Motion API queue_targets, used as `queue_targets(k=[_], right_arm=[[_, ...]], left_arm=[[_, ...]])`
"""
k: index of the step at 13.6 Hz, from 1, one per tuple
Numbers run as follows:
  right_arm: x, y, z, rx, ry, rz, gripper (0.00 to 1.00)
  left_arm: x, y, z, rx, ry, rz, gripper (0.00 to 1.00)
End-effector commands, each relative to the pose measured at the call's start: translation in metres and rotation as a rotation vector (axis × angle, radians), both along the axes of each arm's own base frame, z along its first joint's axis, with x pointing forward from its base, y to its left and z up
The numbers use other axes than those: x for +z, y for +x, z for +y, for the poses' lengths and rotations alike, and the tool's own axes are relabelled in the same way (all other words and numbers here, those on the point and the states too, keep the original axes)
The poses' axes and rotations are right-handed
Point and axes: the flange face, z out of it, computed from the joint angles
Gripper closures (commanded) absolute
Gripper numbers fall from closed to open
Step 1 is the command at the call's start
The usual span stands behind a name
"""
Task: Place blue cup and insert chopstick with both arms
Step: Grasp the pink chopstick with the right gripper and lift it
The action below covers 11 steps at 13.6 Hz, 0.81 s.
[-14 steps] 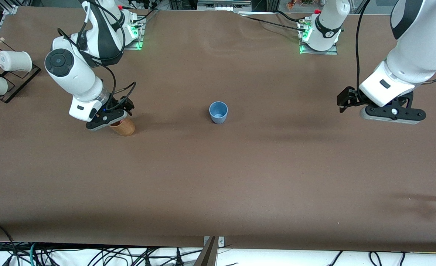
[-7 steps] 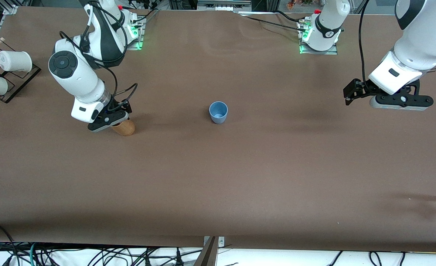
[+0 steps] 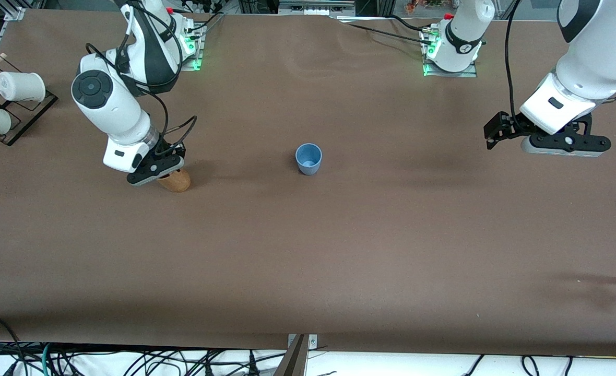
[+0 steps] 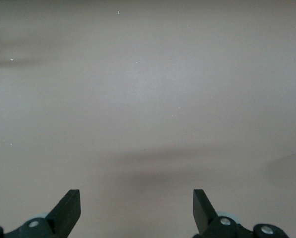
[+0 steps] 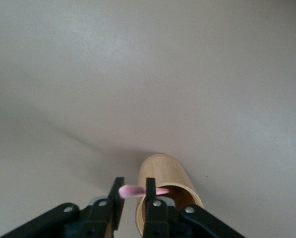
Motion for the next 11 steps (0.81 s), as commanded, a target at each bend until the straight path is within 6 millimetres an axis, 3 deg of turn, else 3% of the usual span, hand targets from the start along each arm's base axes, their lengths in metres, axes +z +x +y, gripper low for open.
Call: queue_targets(k=[1,2,5,11], right_arm=[[0.006,-0.005,0.0,0.015,-0.003,-0.016,0.87],[0.006,-0.005,0.0,0.015,-0.003,-0.016,0.91],[0.022,0.0,0.001,0.025,0.002,-0.04,0.91],[0.103,0.007,0.0,0.019,0.005,-0.065,0.91]], left_arm=[[0.001,0.006,-0.007,-0.02,-0.042,0.011,0.0],[0.002,0.006,-0.004,-0.017,-0.042,0.009,0.0],[0.002,0.006,-0.004,-0.015,-0.042,0.009,0.0],[0.001,0.006,-0.005,-0.014,-0.046,0.014,0.0]])
